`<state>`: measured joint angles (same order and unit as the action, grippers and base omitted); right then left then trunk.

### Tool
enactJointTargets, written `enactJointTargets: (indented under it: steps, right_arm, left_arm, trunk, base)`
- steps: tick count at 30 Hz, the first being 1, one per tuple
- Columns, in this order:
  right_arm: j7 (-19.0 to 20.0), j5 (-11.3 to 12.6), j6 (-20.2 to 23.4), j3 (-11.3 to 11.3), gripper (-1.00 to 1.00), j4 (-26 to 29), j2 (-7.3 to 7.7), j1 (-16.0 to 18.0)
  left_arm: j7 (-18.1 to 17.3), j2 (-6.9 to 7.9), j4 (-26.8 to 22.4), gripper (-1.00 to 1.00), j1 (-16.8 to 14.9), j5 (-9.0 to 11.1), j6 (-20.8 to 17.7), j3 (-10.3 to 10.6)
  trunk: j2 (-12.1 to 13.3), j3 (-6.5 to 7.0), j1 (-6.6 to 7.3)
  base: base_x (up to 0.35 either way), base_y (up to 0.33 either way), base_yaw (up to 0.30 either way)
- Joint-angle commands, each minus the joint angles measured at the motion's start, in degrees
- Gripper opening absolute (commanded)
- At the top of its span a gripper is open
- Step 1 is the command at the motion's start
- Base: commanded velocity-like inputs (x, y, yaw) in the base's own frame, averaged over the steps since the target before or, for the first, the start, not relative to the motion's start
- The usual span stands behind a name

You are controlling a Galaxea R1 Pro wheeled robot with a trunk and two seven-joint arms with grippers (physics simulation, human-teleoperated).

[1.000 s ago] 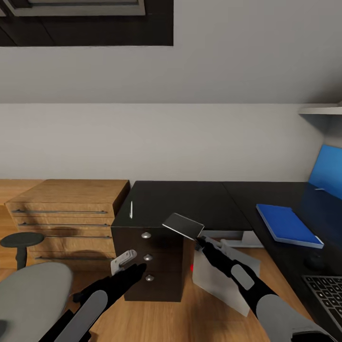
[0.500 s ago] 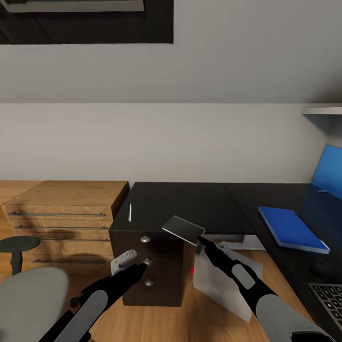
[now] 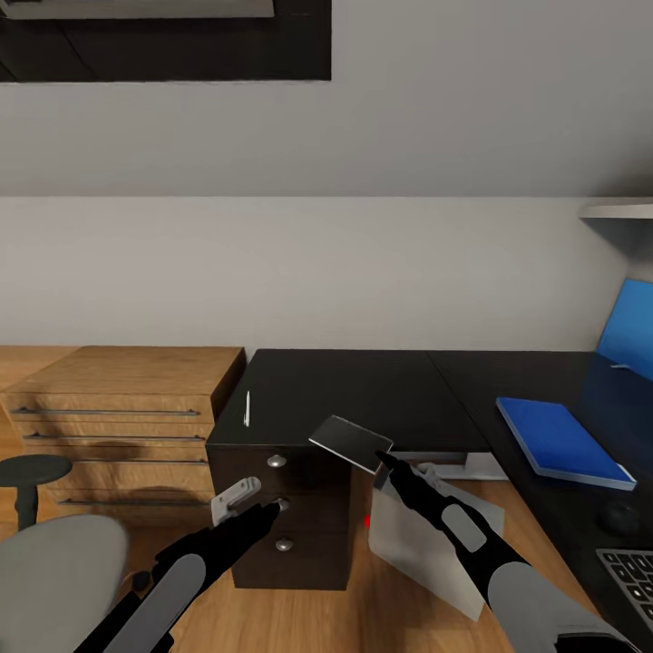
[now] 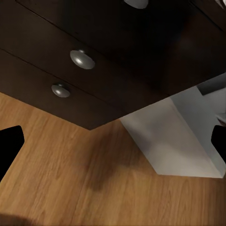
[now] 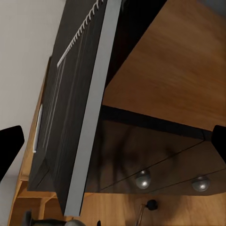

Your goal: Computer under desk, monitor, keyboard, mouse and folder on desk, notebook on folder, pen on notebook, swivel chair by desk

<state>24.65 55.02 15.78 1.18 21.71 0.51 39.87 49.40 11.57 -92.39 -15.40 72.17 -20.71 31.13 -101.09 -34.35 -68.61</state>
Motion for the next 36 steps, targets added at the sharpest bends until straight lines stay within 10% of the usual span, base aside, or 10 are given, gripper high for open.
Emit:
enactJointTargets:
  steps: [1, 36]
  right_arm:
    - [0.05, 0.54, 0.30, 0.12, 1.00, 0.00, 0.03, 0.03]
    - [0.09, 0.47, 0.30, 0.22, 1.00, 0.15, -1.67, 0.03]
  left_arm:
    - [0.38, 0.04, -0.07, 1.00, -0.06, 0.24, -0.12, 0.07]
    - [0.41, -0.05, 0.06, 1.00, -0.06, 0.34, -0.12, 0.40]
  trunk:
    - [-0.03, -0.06, 0.01]
    - [-0.03, -0.06, 0.01]
  base:
    - [0.003, 0.000, 0.000]
    - [0.027, 0.026, 0.000]
